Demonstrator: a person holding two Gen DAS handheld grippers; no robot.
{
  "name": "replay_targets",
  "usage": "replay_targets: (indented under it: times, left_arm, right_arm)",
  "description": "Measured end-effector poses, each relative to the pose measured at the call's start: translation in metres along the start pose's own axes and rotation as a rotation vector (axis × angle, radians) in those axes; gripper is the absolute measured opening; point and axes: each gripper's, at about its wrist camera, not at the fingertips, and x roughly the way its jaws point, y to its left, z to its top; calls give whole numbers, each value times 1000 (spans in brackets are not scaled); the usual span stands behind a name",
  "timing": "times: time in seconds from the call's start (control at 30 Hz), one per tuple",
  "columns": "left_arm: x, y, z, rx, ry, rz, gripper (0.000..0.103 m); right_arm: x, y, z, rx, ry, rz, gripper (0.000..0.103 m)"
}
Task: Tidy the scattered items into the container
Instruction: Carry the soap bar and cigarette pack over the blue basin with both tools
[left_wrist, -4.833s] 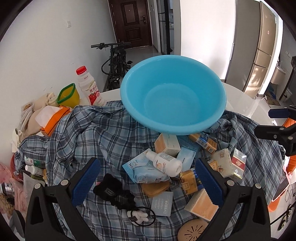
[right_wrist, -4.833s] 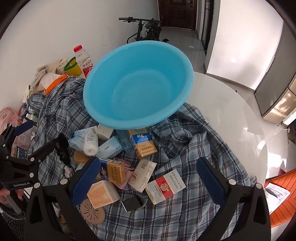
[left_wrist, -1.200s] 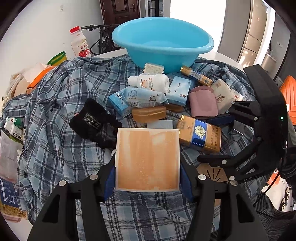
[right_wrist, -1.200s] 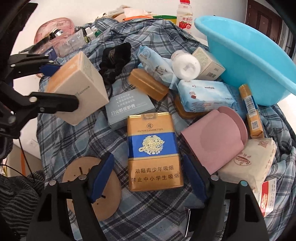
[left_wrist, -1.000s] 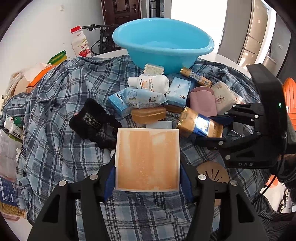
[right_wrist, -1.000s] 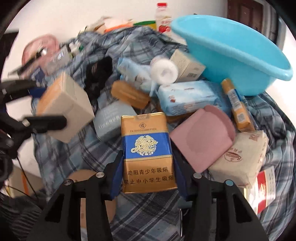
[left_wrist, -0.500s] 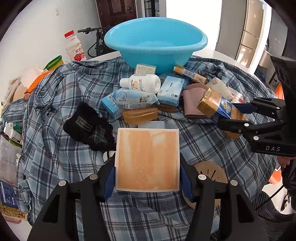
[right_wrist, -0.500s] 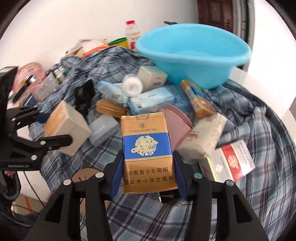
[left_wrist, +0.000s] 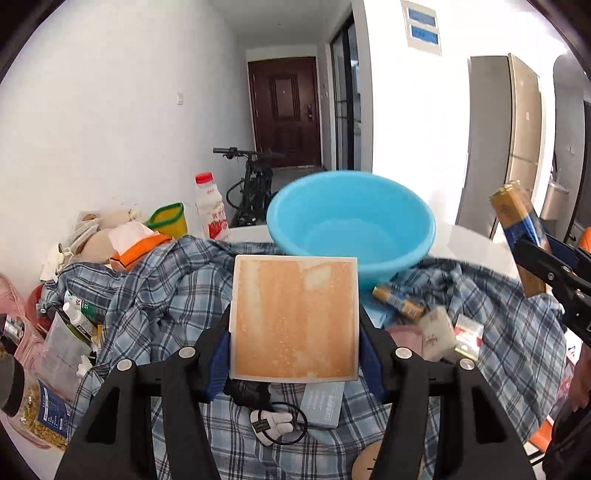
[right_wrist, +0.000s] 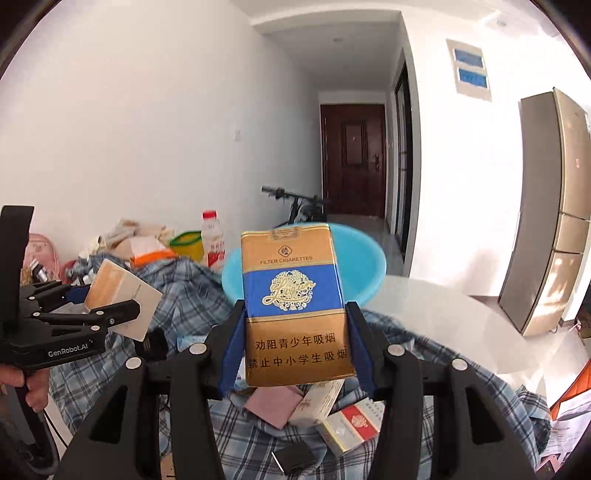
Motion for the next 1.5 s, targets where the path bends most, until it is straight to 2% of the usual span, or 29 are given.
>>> replay_targets:
  times: [0.1,0.23,0.33,0.43,0.53,0.63,0.7,0.77,0.8,0.83,0.9,0.97,1.1,1.2,1.27,1.4,1.5]
  left_arm:
    - [-21,1,4,-12,-41,-26,61]
    - [-29,-9,0,37,-45,-27,61]
    - [-26,-16,1,55,-48,-22,61]
    - [-20,-15,9,28,-77,-19,61]
    - [-13,-9,22,-13,-111,-31,61]
    - [4,-11,44,4,-135,-26,61]
    - [22,-11,64,-6,-190,9,61]
    - [50,-11,88,-9,-241,91,61]
    - [68,-9,102,-18,-239,115,61]
    - [85,-6,114,-38,-222,105,61]
    - [122,1,140,-87,-174,30,61]
    - [159,4,166,-102,-121,11,61]
    - [226,-2,208,-79,-11,26,61]
    - [260,-8,222,-61,52,51,61]
    - [273,-13,225,-49,73,78,61]
    - [273,-7,220,-106,81,48,61]
    - [270,-5,216,-99,90,51,61]
  right_arm:
    - [-21,1,3,0,-48,-15,50]
    - [-24,3,-3,13,-37,-9,50]
    - [-12,4,-3,-1,-22,-29,50]
    - [-2,3,0,-1,-21,-50,50]
    - [11,-3,8,-4,-17,-54,50]
    - [36,-8,27,-16,-16,-55,50]
    - [59,-12,45,-27,-20,-62,50]
    - [89,-18,64,-33,-4,-72,50]
    - [104,-21,74,-26,5,-71,50]
    - [120,-25,82,-14,12,-74,50]
    - [155,-32,99,-5,47,-128,50]
    - [189,-40,114,18,79,-163,50]
    - [248,-53,134,56,174,-119,50]
    - [277,-57,140,35,219,-129,50]
    - [287,-62,141,44,244,-127,50]
    - [288,-74,141,63,257,-121,50]
    - [293,-74,138,41,293,-119,50]
